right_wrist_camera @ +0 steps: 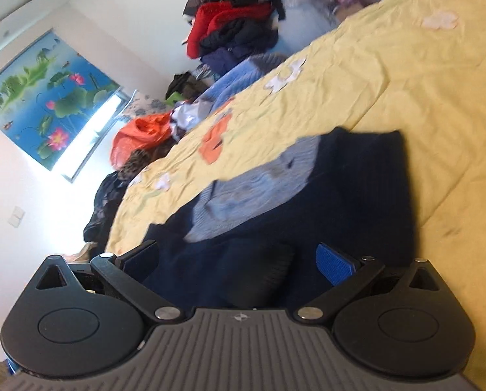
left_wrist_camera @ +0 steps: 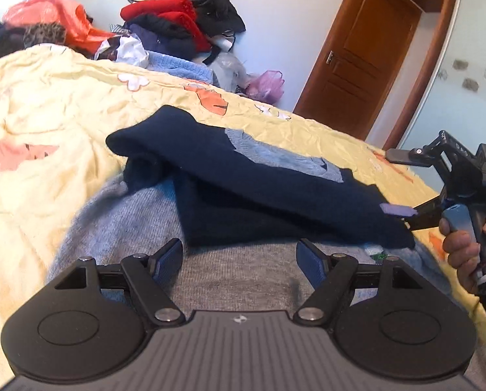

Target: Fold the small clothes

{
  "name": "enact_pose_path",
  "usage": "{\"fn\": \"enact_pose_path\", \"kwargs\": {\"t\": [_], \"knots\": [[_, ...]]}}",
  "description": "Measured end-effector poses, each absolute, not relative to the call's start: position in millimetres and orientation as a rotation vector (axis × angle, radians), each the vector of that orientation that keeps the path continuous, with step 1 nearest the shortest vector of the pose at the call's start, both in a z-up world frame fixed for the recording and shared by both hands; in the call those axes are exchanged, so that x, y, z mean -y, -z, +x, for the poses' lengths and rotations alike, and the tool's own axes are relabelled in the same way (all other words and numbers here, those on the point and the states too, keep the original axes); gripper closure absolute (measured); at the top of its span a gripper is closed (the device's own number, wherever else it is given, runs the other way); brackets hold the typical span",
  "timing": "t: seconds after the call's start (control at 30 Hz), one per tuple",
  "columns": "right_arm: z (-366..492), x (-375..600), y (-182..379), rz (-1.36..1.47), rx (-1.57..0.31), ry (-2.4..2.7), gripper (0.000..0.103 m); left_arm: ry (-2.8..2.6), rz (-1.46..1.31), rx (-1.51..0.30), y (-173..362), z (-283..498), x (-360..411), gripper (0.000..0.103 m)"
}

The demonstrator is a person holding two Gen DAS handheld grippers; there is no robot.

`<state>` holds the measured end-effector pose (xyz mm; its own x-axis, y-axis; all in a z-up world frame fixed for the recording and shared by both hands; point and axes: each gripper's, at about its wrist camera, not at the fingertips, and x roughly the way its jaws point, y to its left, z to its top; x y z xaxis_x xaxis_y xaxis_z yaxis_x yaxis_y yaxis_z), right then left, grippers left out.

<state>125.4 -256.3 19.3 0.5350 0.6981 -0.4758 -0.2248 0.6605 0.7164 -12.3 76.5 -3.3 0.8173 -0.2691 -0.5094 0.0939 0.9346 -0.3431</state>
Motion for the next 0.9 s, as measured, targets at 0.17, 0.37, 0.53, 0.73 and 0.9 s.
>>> {"fn": "enact_pose_path", "kwargs": {"t": [0.17, 0.37, 0.53, 0.73, 0.9], "knots": [[127.3, 225.2, -14.5, 0.521, -0.898, -0.582, 0.004, 0.194, -0.303, -0.581, 3.1, -15.0, -77.7, 0.025], [125.0, 218.5, -15.6, 0.499, -0.914, -0.574, 0.004, 0.204, -0.317, -0.582, 3.5, -12.6, -78.0, 0.023], [134.1, 232.7, -15.7, 0.521, -0.87, -0.483, 0.011, 0.204, -0.317, -0.582, 3.8, -12.5, -78.3, 0.023], [157.2, 232.0, -7.8, 0.598, -0.846, -0.455, 0.01, 0.202, -0.312, -0.584, 3.6, -12.4, -78.0, 0.023], [139.4, 224.2, -7.8, 0.55, -0.871, -0.562, 0.01, 0.203, -0.316, -0.583, 3.4, -12.1, -77.5, 0.023]]}}
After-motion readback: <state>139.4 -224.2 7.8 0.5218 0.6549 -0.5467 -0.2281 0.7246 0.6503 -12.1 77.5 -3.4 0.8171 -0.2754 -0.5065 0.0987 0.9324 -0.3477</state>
